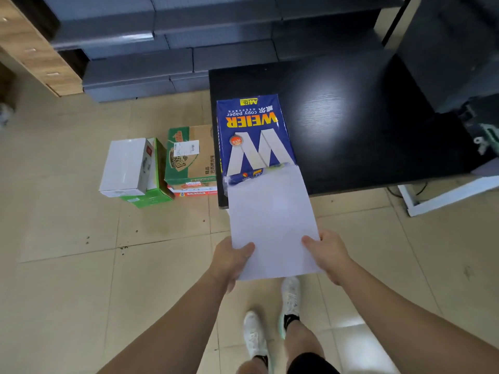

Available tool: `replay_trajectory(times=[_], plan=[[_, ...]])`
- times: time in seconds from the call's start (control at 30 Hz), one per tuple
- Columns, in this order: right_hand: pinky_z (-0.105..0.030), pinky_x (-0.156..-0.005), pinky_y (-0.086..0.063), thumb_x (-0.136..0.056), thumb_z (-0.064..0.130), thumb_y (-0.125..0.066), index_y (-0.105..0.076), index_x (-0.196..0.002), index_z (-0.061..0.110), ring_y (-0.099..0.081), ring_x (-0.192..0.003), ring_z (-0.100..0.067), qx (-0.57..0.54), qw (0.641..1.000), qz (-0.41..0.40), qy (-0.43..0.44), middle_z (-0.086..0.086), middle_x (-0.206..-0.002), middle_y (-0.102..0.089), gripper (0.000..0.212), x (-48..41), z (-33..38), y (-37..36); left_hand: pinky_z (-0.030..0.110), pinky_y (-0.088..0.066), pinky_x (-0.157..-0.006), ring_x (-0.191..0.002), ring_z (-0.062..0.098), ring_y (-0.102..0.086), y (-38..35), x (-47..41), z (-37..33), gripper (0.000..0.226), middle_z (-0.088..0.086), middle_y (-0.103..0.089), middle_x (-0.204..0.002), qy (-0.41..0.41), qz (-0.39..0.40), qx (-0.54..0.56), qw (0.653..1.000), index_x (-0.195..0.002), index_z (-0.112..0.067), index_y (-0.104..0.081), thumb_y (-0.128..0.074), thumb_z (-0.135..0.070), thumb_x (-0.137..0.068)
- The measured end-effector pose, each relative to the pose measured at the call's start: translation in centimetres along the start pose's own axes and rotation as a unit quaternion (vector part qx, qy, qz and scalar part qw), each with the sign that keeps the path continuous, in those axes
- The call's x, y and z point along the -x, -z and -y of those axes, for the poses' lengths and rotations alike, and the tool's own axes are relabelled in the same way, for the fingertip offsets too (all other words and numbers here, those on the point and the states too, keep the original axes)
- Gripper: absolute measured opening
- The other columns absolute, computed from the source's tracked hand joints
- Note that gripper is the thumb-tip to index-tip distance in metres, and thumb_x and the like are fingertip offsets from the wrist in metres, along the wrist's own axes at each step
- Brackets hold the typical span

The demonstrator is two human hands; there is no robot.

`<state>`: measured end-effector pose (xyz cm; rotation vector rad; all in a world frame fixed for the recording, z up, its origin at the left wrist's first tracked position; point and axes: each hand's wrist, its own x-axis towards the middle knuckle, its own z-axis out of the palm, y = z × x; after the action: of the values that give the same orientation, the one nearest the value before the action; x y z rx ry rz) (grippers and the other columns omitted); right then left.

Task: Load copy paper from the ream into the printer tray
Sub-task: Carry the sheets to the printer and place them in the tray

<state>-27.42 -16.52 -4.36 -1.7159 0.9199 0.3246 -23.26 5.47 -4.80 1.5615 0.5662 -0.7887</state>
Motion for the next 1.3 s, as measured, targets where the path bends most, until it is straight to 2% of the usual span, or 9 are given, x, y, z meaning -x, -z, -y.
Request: replay_trajectory(times=[0.13, 0.3, 0.5, 0.67, 0.83, 0.93, 1.07, 1.2, 1.3], plan=[[-0.039, -0.076, -0.058, -0.09, 0.014, -0.062, -0.071, -0.094, 0.019, -0.071, -0.08, -0.023, -0.01, 1.0, -0.015, -0.002, -0.003, -0.09, -0.074, 0.011, 4.0, -1.2, 0.9, 0.045, -0.062, -0.082, -0.095, 0.025, -0.075, -0.3, 4.5, 1.0, 0.02, 0.001, -0.077, -0.105, -0.034, -0.005, -0.013, 0.999, -0.105, -0.019, -0.071, -0.067, -0.009, -0.088], [-0.028, -0.061, -0.051, -0.092, 0.015, -0.058, -0.067, -0.088, 0.022, -0.067, -0.078, -0.014, -0.044, 0.999, -0.02, 0.016, 0.005, -0.089, -0.072, 0.012, 8.0, -0.6, 3.7, 0.049, -0.061, -0.085, -0.094, 0.027, -0.075, -1.6, 8.5, 0.1, 0.025, 0.006, -0.078, -0.104, -0.077, -0.035, -0.013, 0.996, -0.114, -0.01, -0.068, -0.068, -0.007, -0.089], [-0.031, -0.066, -0.052, -0.094, 0.022, -0.056, -0.066, -0.097, 0.022, -0.066, -0.083, -0.013, -0.099, 0.991, -0.066, 0.064, 0.007, -0.093, -0.07, 0.011, 11.2, 0.9, 9.4, 0.048, -0.06, -0.088, -0.095, 0.024, -0.075, -6.2, 12.3, -3.8, 0.027, 0.002, -0.078, -0.105, -0.15, -0.016, -0.04, 0.988, -0.115, -0.018, -0.067, -0.065, -0.007, -0.091], [-0.038, -0.077, -0.055, -0.093, 0.022, -0.057, -0.065, -0.088, 0.023, -0.067, -0.082, -0.017, -0.169, 0.969, -0.155, 0.09, 0.005, -0.088, -0.072, 0.01, 13.9, 0.5, 16.0, 0.022, -0.054, -0.069, -0.09, 0.009, -0.069, -13.4, 15.0, -7.1, 0.026, -0.005, -0.073, -0.106, -0.245, 0.043, -0.095, 0.964, -0.114, -0.02, -0.066, -0.061, -0.005, -0.094], [-0.035, -0.065, -0.05, -0.091, 0.022, -0.059, -0.066, -0.088, 0.011, -0.063, -0.069, -0.023, -0.225, 0.922, -0.307, 0.065, -0.002, -0.077, -0.07, 0.014, 16.3, -2.9, 23.4, 0.008, -0.05, -0.057, -0.084, 0.0, -0.067, -23.0, 16.9, -9.2, 0.023, -0.006, -0.072, -0.104, -0.3, 0.148, -0.184, 0.924, -0.109, -0.022, -0.064, -0.064, -0.004, -0.093], [-0.039, -0.068, -0.052, -0.091, 0.019, -0.06, -0.066, -0.088, 0.01, -0.065, -0.072, -0.025, -0.241, 0.895, -0.373, 0.047, -0.004, -0.081, -0.071, 0.011, 18.1, -5.0, 26.6, 0.015, -0.053, -0.062, -0.085, 0.002, -0.071, -28.0, 18.0, -9.7, 0.023, -0.009, -0.074, -0.104, -0.3, 0.222, -0.212, 0.903, -0.11, -0.026, -0.064, -0.063, -0.008, -0.095], [-0.036, -0.065, -0.048, -0.092, 0.022, -0.06, -0.064, -0.086, 0.014, -0.064, -0.072, -0.027, -0.253, 0.828, -0.501, -0.009, -0.003, -0.076, -0.069, 0.011, 22.8, -9.6, 31.0, 0.019, -0.057, -0.069, -0.089, 0.001, -0.074, -36.6, 20.8, -8.1, 0.027, -0.015, -0.076, -0.101, -0.3, 0.37, -0.289, 0.83, -0.11, -0.033, -0.066, -0.06, -0.009, -0.097], [-0.031, -0.054, -0.042, -0.094, 0.023, -0.056, -0.064, -0.085, 0.01, -0.054, -0.059, -0.022, -0.302, 0.777, -0.551, -0.037, -0.005, -0.069, -0.064, 0.017, 26.2, -13.5, 34.2, 0.034, -0.057, -0.089, -0.101, 0.013, -0.072, -43.4, 23.1, -5.2, 0.025, -0.009, -0.078, -0.104, -0.306, 0.436, -0.331, 0.779, -0.116, -0.021, -0.069, -0.065, -0.012, -0.094], [-0.031, -0.053, -0.039, -0.094, 0.028, -0.055, -0.058, -0.083, 0.009, -0.046, -0.057, -0.019, -0.337, 0.747, -0.57, -0.059, -0.002, -0.066, -0.054, 0.022, 27.5, -15.9, 36.7, 0.028, -0.054, -0.084, -0.101, 0.013, -0.071, -47.8, 25.0, -3.3, 0.023, -0.007, -0.077, -0.107, -0.286, 0.48, -0.346, 0.754, -0.116, -0.02, -0.066, -0.064, -0.011, -0.095]])
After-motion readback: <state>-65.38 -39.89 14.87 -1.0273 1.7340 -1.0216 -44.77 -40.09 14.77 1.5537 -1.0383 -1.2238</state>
